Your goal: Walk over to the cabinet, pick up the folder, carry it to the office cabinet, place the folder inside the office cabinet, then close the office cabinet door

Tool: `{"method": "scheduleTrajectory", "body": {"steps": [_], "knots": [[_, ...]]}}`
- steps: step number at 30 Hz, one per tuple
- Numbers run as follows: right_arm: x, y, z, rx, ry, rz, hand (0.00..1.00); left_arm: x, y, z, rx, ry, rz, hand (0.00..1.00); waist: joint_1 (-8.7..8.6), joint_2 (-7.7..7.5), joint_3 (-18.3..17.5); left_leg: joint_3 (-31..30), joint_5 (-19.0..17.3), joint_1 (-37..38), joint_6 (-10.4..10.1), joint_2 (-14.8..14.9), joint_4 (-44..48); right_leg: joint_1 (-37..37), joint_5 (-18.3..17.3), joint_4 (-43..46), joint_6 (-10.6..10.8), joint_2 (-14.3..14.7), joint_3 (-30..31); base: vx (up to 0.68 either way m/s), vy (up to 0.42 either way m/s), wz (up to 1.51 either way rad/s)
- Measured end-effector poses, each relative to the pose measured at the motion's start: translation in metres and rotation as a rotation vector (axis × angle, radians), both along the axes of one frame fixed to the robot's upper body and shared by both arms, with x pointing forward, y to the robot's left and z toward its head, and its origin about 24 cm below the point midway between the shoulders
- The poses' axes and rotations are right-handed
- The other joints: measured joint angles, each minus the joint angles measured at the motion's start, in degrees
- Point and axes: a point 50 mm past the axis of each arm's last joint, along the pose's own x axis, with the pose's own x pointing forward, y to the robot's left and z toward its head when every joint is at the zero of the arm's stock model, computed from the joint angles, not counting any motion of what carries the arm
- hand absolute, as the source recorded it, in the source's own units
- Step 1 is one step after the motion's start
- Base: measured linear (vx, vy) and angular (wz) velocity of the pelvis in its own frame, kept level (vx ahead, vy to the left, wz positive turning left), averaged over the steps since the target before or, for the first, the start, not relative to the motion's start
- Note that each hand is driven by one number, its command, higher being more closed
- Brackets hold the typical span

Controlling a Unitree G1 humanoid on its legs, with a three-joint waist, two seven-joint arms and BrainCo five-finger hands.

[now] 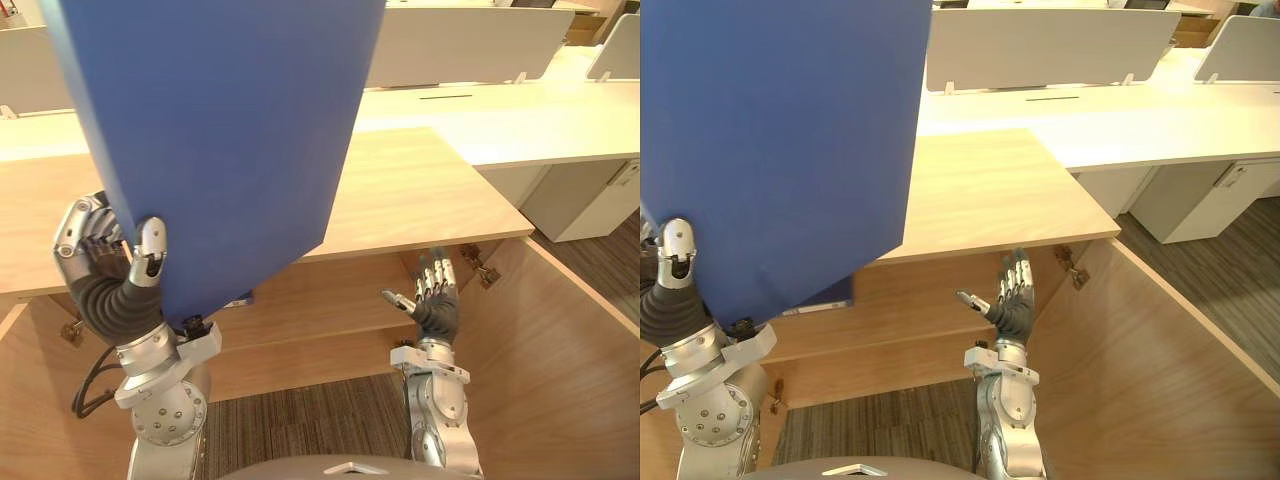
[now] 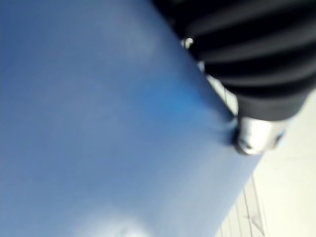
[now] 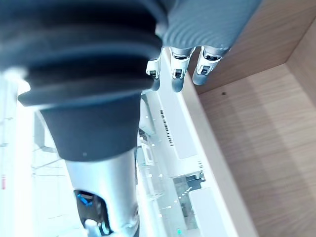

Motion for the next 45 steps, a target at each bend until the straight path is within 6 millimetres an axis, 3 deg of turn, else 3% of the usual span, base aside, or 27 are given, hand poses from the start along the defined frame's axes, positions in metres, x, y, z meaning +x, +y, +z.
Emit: {"method": "scheduleTrajectory", "body": {"steps": [7, 21, 30, 35, 36, 45], "knots": [[0.008, 0.001, 0.030, 0.001, -0.157, 0.016, 0.00, 0.007, -0.002, -0.009, -0.006, 0.046, -0.062, 1.00, -0.08, 0.01, 0.0, 0.1, 0.0, 0.2, 0.0, 0.0, 0.0, 0.0, 0.0, 0.2, 0.0, 0.0, 0.0, -0.01, -0.007, 0.00], [0.025, 0.009, 0.054, 0.070, -0.314, 0.224, 0.00, 0.017, -0.013, -0.023, 0.002, 0.121, -0.251, 1.00, 0.57, -0.37, 0.4, -0.3, 0.1, -0.2, 0.1, -0.1, 0.0, 0.0, 0.0, 0.1, 0.0, 0.0, -0.3, 0.00, 0.000, 0.00], [0.026, 0.019, 0.052, 0.023, -0.309, 0.393, 0.00, 0.020, -0.019, -0.028, 0.035, 0.146, -0.318, 1.00, 1.05, -0.43, 0.6, -0.9, 0.2, -0.5, 0.3, -0.3, -0.4, 0.0, 0.0, 0.1, 0.1, -0.3, -0.8, 0.00, 0.000, 0.03], [0.029, 0.019, 0.040, -0.040, -0.239, 0.454, 0.00, 0.020, -0.019, -0.029, 0.096, 0.158, -0.327, 1.00, 1.10, -0.53, 0.6, -1.2, 0.5, -0.7, 0.3, -0.3, -0.4, -0.1, 0.0, 0.1, 0.1, -0.3, -1.1, -0.01, -0.011, 0.03], [0.029, 0.018, 0.039, -0.058, -0.230, 0.463, 1.00, 0.020, -0.020, -0.029, 0.112, 0.160, -0.326, 1.00, 1.10, -0.54, 0.7, -1.3, 0.5, -0.8, 0.3, -0.3, -0.3, -0.1, 0.0, 0.1, 0.1, -0.3, -1.3, -0.02, -0.025, 0.05], [0.032, 0.014, 0.029, -0.236, -0.146, 0.534, 1.00, 0.025, -0.019, -0.035, 0.260, 0.199, -0.311, 1.00, 1.23, -0.67, 0.6, -1.4, 1.0, -1.4, 0.3, -0.3, -0.3, -0.8, 0.1, 0.4, 0.0, -0.3, -1.4, -0.01, -0.009, 0.00]]}}
